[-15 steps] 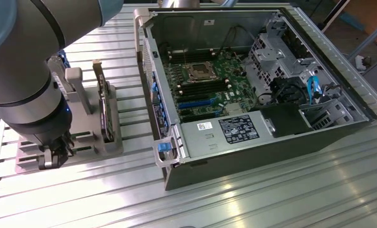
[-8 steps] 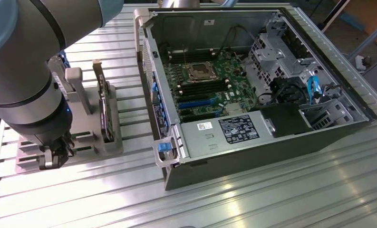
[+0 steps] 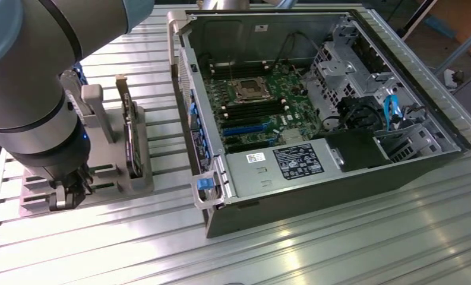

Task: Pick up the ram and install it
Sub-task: 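Pick up the ram and move it above insertion slot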

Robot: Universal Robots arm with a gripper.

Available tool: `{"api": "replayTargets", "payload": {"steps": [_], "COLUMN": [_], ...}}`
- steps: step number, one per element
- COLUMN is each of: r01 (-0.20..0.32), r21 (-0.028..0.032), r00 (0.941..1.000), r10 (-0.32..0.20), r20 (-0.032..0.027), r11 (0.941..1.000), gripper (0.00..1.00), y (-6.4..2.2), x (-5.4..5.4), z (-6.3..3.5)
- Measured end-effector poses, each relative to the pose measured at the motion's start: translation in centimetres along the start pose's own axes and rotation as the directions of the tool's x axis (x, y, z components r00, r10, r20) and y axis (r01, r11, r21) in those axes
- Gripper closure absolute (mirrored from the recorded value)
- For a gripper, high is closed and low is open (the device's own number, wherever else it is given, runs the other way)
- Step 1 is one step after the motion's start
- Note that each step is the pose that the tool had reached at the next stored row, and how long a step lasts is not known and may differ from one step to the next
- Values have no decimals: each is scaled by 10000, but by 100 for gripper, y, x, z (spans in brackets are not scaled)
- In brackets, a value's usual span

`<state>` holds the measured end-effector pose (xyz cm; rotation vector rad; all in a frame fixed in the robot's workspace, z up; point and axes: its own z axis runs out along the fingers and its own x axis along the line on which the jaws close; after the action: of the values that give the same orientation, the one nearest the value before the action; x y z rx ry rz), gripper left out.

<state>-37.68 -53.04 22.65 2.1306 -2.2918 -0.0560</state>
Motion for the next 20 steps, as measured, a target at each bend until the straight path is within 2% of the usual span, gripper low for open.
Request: {"api": "replayTargets", "payload": {"steps": [14,20], "r01": [0,0], "r21": [-3,-1], "r00": [10000,10000], "r10": [0,0], "r20": [2,4], "r11": [10000,10000], "gripper": [76,76], "y": [3,2], "x": [-39,-39], "z": [15,62]}}
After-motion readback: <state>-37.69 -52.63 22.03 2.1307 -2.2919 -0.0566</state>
